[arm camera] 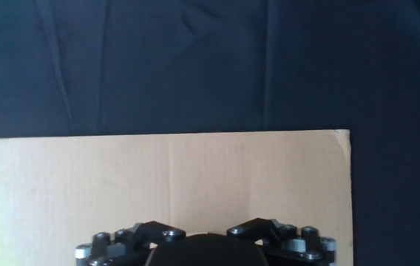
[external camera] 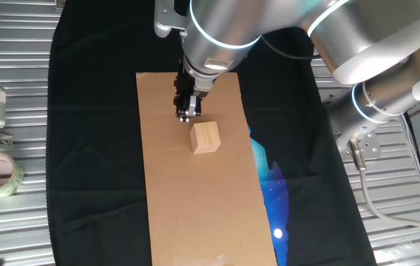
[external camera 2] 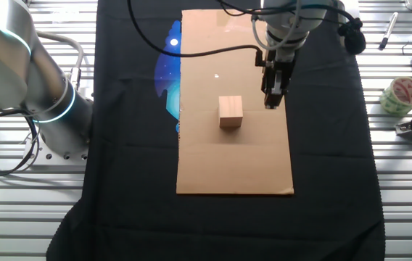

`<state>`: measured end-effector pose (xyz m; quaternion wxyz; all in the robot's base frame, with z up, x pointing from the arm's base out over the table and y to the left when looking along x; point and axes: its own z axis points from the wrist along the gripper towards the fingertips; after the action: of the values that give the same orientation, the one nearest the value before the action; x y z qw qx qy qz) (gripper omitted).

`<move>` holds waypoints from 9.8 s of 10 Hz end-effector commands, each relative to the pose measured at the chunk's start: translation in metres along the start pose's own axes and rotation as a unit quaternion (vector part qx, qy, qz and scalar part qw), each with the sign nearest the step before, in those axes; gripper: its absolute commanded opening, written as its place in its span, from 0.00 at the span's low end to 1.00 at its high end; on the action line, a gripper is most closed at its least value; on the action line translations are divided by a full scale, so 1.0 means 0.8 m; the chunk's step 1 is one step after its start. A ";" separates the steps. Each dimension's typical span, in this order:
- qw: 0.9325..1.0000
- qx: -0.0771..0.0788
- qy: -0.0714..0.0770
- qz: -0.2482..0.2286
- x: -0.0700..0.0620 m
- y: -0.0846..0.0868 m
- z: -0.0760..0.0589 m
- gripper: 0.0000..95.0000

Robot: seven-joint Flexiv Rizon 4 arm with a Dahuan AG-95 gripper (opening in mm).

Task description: Use the gripper to push the small block from left to right

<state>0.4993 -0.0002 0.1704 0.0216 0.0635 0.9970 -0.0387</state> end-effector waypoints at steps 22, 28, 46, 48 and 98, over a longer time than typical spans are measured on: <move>0.998 -0.013 -0.006 -0.063 0.029 -0.006 0.025 0.00; 0.998 -0.017 -0.017 -0.061 0.037 -0.008 0.044 0.00; 0.996 -0.022 -0.058 -0.066 0.058 -0.035 0.091 0.00; 0.996 -0.020 -0.059 -0.063 0.059 -0.035 0.095 0.00; 0.998 -0.013 -0.017 -0.059 0.093 -0.039 0.121 0.00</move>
<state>0.4261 -0.0294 0.0719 0.0366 0.0034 0.9989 -0.0284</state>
